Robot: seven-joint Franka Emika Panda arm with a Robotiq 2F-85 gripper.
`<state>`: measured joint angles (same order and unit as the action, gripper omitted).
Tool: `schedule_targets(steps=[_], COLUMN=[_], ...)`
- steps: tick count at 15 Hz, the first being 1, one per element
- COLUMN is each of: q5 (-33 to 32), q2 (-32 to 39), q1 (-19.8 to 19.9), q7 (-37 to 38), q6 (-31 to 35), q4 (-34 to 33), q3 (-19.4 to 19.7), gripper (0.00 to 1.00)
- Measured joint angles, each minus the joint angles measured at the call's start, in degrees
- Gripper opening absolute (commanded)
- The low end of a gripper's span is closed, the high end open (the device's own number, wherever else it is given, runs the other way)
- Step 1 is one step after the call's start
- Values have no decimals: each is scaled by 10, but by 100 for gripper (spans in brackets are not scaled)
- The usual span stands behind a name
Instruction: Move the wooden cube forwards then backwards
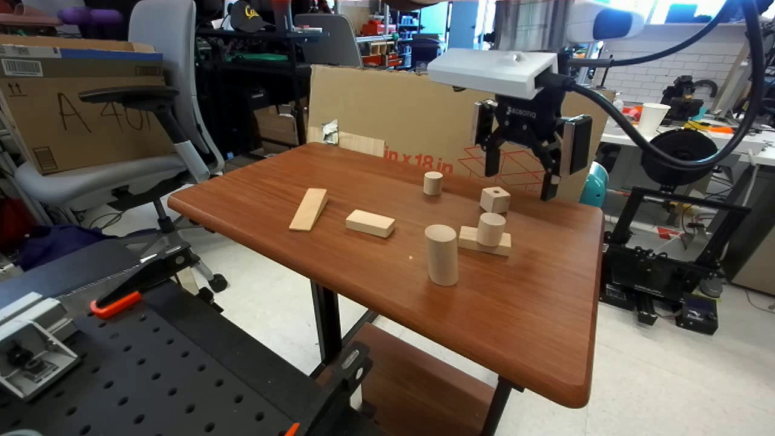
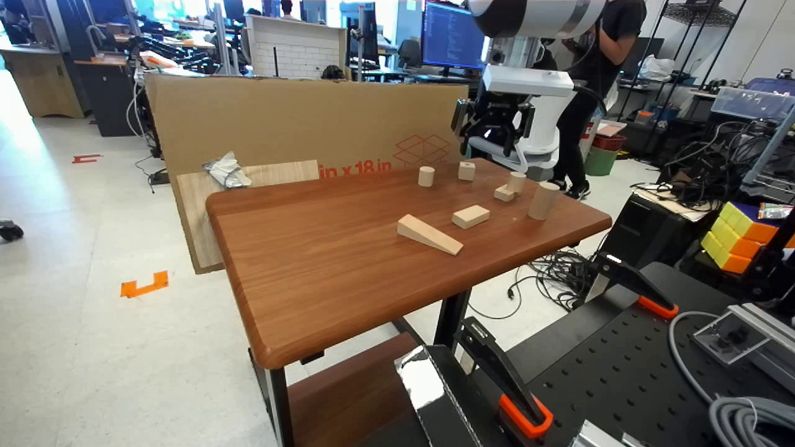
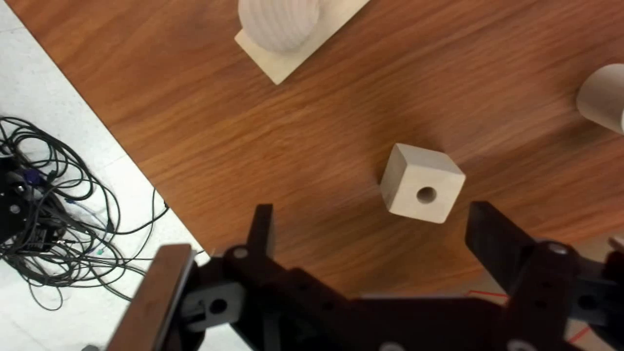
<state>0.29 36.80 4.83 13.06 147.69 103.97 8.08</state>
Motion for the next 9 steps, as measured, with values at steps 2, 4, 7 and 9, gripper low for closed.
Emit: schedule_targets(steps=[2,4,7,9], q5=[0,0,1,1], q2=[6,12,20,27], q1=[-3,-7,-9,-9], q7=[8,12,13,13], q6=[0,0,0,0], q4=[-2,-6,-13,-18], q3=[0,0,-1,-2], gripper=[100,100,100,74])
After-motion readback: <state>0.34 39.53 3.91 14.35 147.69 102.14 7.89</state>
